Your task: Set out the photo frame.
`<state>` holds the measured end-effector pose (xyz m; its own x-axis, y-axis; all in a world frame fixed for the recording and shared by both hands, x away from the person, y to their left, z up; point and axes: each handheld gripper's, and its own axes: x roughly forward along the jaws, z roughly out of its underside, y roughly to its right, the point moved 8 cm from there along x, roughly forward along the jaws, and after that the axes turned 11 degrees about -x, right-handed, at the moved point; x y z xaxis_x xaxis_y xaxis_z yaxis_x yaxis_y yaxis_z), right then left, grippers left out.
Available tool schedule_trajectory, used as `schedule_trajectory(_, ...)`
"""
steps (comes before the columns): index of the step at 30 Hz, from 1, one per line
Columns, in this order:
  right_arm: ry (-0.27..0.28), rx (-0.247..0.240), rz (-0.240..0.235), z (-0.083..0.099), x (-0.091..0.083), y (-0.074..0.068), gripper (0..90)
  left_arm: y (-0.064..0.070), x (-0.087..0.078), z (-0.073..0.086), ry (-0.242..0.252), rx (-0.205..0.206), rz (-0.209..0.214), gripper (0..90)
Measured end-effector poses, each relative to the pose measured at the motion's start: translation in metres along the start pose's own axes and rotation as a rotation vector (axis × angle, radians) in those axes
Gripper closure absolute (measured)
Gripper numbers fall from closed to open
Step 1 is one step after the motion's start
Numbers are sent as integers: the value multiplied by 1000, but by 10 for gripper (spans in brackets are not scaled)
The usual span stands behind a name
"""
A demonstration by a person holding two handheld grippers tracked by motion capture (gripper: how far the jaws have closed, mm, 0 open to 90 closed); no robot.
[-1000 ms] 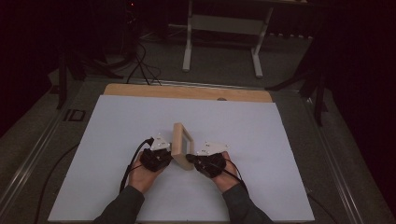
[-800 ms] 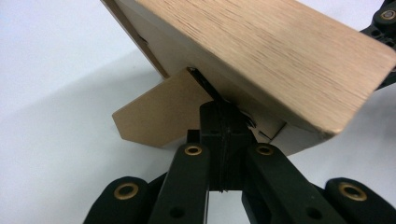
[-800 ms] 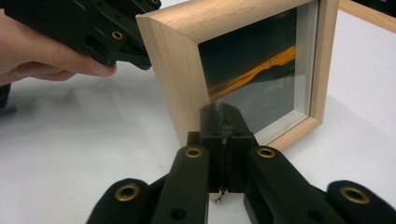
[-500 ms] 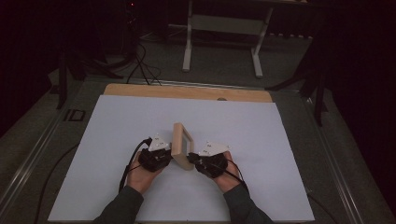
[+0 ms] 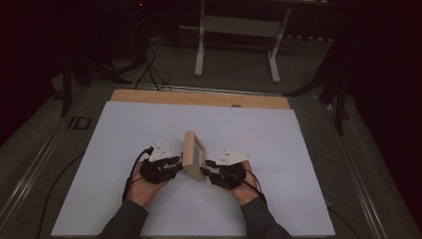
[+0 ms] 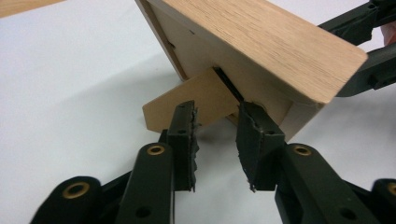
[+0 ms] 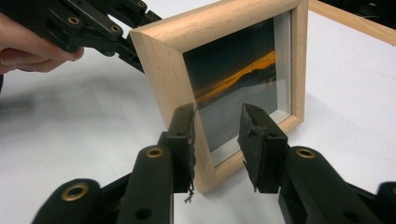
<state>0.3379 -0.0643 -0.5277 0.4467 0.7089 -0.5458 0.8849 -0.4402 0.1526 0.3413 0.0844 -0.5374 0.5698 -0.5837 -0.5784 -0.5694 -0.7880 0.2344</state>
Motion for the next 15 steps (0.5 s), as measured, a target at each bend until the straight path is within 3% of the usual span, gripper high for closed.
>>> schedule_trajectory(15,8,13,9,1,-4,5,609,-7,-13,-2,12,-36,-12,585)
